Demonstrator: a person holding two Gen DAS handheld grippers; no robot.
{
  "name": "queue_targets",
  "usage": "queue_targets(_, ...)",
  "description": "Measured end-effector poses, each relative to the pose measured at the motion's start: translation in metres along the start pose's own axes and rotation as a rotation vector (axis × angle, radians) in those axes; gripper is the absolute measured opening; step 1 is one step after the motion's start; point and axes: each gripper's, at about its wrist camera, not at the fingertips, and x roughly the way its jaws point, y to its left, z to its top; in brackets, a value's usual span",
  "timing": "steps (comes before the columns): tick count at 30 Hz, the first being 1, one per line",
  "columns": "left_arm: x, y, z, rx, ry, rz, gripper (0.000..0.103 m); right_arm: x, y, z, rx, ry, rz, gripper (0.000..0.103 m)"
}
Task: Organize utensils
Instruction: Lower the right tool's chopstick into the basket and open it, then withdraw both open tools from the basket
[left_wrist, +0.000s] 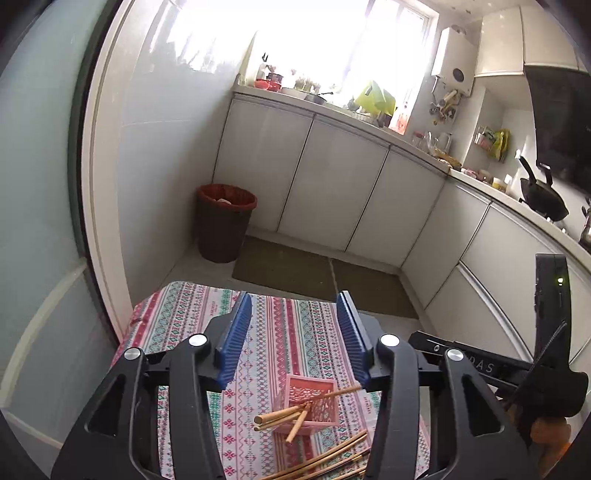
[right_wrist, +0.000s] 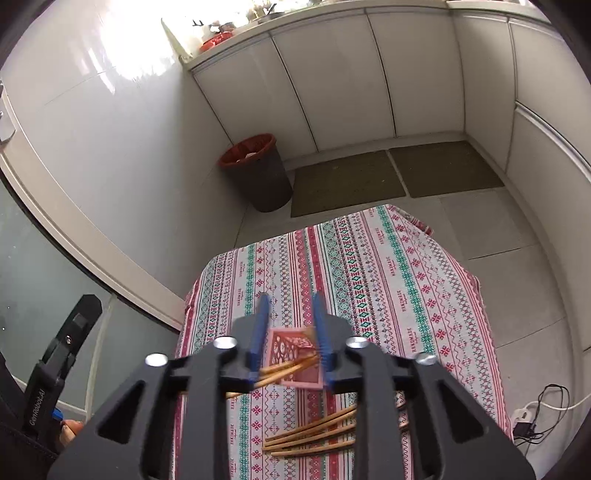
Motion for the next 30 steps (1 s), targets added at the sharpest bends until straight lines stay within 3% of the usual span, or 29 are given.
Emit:
queue_targets(4, -0.007, -0.006, 0.001, 0.015, 0.004, 0.008, 0.052, -0.022, -0.004, -0.002, -0.015, -0.031, -0.028, 0.035)
queue_targets(14, -0.044, -0.052, -0.010, 0.134, 0.014, 0.045, 0.075, -0.096, -0.018, -0.029, -0.045, -0.151, -0.148, 0.061)
queue_targets(24, -0.075, -0.079, -0.028, 0.204, 0.037, 0.062, 0.089, -0.144, -0.041, -0.069, -0.021, -0.183, -0.220, 0.083)
queue_targets(30, -0.083, -0.091, -0.040, 0.238, 0.066, 0.069, 0.096, -0.162, -0.062, -0.090, 0.027, -0.151, -0.182, 0.090)
